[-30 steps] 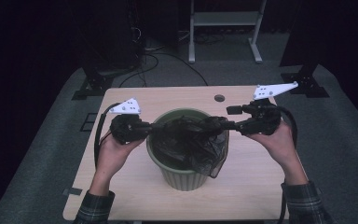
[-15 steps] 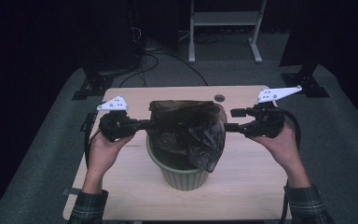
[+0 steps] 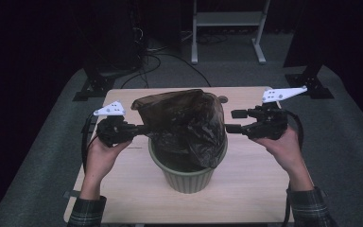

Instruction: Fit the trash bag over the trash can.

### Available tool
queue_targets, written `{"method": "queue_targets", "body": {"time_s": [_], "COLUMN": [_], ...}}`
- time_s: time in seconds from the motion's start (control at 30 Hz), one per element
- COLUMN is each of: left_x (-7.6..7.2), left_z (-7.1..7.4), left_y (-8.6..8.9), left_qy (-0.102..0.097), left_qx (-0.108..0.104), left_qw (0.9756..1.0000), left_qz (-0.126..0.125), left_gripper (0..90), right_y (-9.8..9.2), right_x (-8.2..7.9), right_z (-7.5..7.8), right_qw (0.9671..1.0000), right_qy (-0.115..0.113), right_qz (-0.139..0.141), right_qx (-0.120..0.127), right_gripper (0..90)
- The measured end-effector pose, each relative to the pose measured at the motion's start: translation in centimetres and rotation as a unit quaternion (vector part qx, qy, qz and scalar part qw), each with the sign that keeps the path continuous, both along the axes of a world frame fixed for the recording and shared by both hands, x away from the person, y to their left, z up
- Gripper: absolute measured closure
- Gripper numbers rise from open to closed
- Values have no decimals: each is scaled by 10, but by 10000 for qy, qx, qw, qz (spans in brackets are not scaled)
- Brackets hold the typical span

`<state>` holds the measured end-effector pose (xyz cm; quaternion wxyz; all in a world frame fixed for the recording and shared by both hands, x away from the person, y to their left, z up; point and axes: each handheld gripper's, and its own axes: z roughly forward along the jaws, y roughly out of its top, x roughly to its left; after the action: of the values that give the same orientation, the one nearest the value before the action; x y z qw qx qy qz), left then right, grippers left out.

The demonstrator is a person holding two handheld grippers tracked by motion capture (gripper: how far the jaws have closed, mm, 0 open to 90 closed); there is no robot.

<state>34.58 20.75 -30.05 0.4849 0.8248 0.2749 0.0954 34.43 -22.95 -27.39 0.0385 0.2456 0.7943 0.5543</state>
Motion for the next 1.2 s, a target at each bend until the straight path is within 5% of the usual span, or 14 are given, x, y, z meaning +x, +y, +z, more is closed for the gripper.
{"method": "queue_targets", "body": {"time_s": [0.33, 0.47, 0.57, 0.9, 1.07, 1.2], "left_x": [-2, -5, -8, -15, -16, -23], "left_z": [-1, -3, -3, -13, -20, -11], "left_y": [0, 3, 7, 22, 31, 38], "left_qy": [10, 27, 46, 164, 175, 4], "left_qx": [-18, -10, 10, 122, 27, -63], "left_qw": [10000, 10000, 10000, 9998, 9997, 9998], "left_qz": [-41, -64, -53, 70, 148, 212], "left_gripper": [900, 899, 900, 900, 897, 673], "right_y": [13, 21, 23, -10, -20, -16], "right_x": [-1, 2, 2, 8, 11, 9], "right_z": [1, -4, -6, -8, -10, -6], "right_qw": [9995, 9995, 9996, 9953, 9950, 9955], "right_qy": [142, 170, 71, -106, -59, -145], "right_qz": [263, 246, 150, -674, -777, -695], "right_qx": [88, -39, -215, -694, -626, -630], "right_gripper": [368, 720, 897, 899, 899, 898]}}
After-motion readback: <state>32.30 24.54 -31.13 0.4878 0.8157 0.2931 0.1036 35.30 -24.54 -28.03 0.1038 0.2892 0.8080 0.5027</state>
